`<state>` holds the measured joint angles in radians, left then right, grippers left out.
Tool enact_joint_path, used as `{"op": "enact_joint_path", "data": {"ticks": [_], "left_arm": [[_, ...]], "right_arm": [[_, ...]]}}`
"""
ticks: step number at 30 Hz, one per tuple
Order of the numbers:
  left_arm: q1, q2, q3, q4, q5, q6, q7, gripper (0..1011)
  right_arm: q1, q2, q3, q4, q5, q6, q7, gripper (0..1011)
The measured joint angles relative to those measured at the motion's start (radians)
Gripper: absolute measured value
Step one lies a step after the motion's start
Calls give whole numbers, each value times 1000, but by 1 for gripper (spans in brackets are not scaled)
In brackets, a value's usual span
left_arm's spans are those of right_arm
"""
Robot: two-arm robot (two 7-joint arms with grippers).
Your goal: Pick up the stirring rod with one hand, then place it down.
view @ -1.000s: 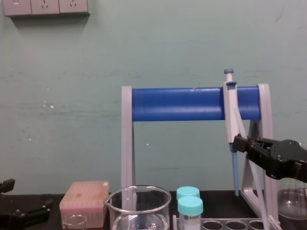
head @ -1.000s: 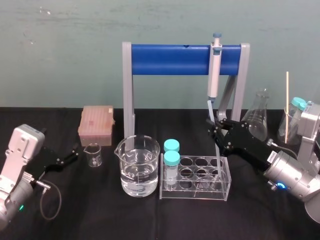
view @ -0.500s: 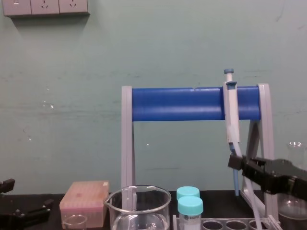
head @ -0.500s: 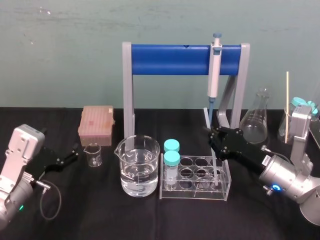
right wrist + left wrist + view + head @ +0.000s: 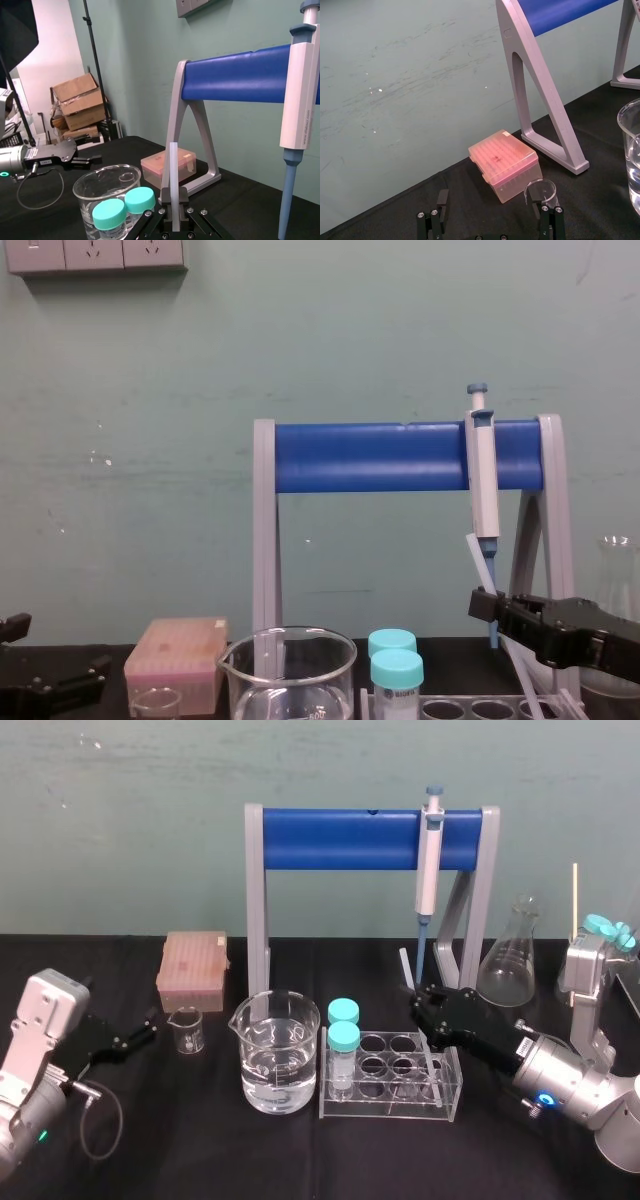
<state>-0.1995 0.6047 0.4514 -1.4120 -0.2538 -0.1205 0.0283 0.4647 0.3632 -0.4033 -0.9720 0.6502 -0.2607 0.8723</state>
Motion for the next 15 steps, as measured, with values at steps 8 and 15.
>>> {"op": "enact_joint_path", "data": {"ticks": [8,15], "left_arm": [[0,0,0,0,0,0,0,1000],[0,0,0,0,0,0,0,1000]], "right_arm": [[0,1,0,0,-1,0,0,72],[0,1,0,-1,-2,-2,0,72]]}}
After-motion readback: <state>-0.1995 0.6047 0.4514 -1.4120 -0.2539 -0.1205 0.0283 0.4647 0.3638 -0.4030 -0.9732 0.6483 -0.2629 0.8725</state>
